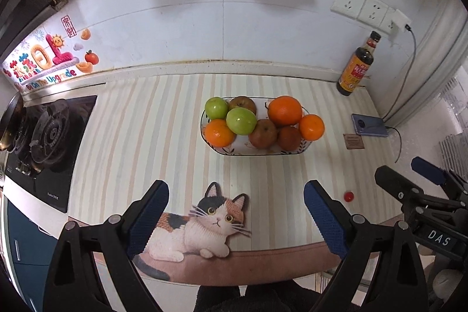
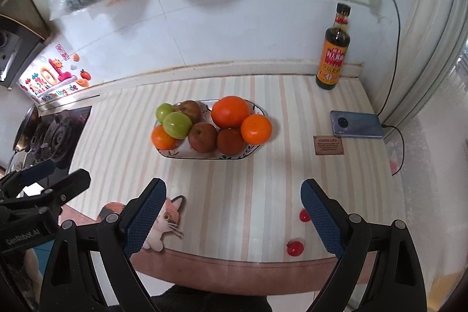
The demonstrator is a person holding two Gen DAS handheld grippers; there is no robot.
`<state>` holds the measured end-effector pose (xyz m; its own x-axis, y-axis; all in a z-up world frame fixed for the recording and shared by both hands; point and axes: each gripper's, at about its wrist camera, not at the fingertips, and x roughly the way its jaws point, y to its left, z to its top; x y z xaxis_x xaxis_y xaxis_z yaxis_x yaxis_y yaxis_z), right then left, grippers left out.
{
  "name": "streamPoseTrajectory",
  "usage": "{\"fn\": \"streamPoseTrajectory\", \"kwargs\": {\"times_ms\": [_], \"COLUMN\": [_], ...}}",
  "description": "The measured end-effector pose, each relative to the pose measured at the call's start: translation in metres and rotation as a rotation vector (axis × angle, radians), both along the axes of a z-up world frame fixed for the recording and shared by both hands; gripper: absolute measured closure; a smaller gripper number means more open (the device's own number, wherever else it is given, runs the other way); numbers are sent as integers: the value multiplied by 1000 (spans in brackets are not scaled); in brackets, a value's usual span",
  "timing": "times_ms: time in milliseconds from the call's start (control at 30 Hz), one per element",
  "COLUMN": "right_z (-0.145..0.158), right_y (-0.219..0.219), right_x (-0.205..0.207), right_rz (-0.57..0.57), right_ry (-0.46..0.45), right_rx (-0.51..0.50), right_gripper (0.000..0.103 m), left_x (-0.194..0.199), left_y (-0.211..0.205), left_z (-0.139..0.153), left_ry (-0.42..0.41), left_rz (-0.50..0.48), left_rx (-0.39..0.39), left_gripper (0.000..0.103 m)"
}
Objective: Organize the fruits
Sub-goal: 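Lift both open tools away from the plate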
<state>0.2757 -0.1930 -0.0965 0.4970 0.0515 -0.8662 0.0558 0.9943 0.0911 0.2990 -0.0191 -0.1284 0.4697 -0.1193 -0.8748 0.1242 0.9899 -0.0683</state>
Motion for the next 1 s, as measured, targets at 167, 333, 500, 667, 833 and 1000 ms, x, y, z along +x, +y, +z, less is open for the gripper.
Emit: {"fn": "streamPoseTrajectory", "kwargs": {"times_ms": [167, 333, 500, 667, 833, 1000], "right_z": [25, 45, 59, 66, 66, 64], "right_y": [6, 9, 14, 16, 15, 14], "right_x": [-18, -34, -46, -51, -51, -51], "right_rz": [5, 6, 17, 25, 29, 29], "right_ry": [-29, -55, -79, -87, -87, -83], "right_rx": [-4, 5, 1, 11, 17, 25], "right_gripper": [7, 7, 7, 7, 7, 7], "left_x": [-16, -27, -33, -39, -43, -44], "left_y": [3, 8, 14, 16, 15, 13], "left_z": [15, 30, 41, 48, 51, 50], "left_ry": [-29, -60, -82, -98, -103, -94], "left_rz": [-4, 11, 16, 22, 23, 28], "left_rx": [0, 0, -14, -19, -27, -30], "left_gripper": [8, 8, 8, 8, 8, 8]}}
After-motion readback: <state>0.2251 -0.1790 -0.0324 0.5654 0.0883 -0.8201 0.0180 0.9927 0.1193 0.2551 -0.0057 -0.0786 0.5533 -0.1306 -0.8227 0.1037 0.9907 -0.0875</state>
